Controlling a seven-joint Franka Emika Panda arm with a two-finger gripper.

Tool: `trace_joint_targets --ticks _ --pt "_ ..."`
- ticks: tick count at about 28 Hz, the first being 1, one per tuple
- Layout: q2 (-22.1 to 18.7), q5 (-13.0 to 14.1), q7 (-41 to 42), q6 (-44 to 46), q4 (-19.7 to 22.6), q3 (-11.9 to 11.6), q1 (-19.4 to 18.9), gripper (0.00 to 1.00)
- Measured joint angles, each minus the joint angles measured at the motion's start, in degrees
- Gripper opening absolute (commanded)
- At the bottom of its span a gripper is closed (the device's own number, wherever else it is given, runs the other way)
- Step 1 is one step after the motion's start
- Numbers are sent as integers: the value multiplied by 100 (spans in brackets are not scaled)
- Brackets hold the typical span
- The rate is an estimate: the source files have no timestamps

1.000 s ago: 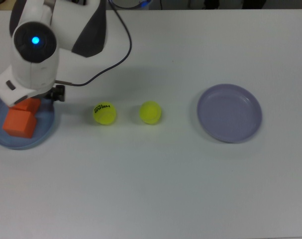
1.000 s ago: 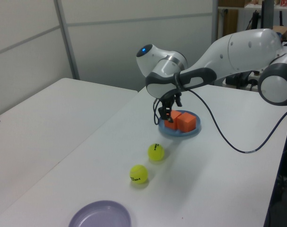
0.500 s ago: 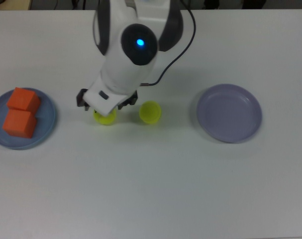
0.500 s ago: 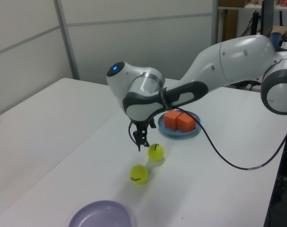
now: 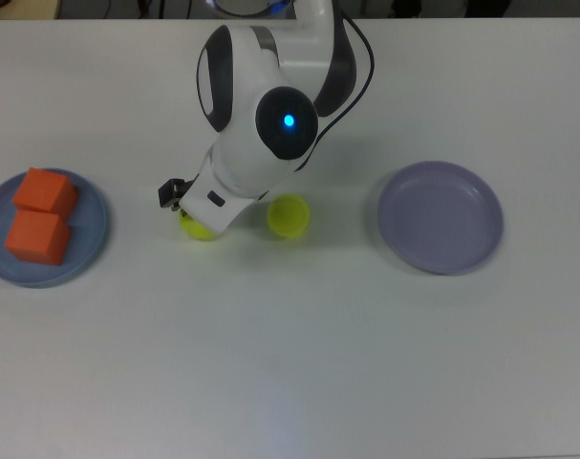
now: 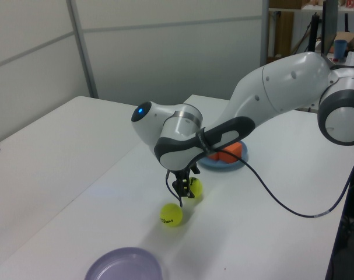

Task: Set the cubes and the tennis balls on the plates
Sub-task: 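Lower the gripper onto the tennis ball with printed text and grasp it, then carry the tennis ball onto the lavender plate and release it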

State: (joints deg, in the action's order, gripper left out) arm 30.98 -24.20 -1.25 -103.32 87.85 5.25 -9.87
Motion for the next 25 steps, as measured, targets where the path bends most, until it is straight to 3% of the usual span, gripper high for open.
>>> trace_joint_targets --ticks 4,5,6,7,9,12,22,25 --pt "113 -86 -26 -2 -1 0 -1 100" --pt "132 -114 -29 -10 -1 0 -1 96" --pt "151 -134 -33 -23 -1 0 -1 87" --pt "167 -152 -35 -48 -2 0 -1 64" --pt "194 -171 -42 -128 -4 0 -1 30" --pt "208 -179 -48 -255 -16 0 -1 0" --pt "221 -180 -52 -395 -184 4 -7 0" --pt "219 -180 -52 -425 -378 129 -15 0"
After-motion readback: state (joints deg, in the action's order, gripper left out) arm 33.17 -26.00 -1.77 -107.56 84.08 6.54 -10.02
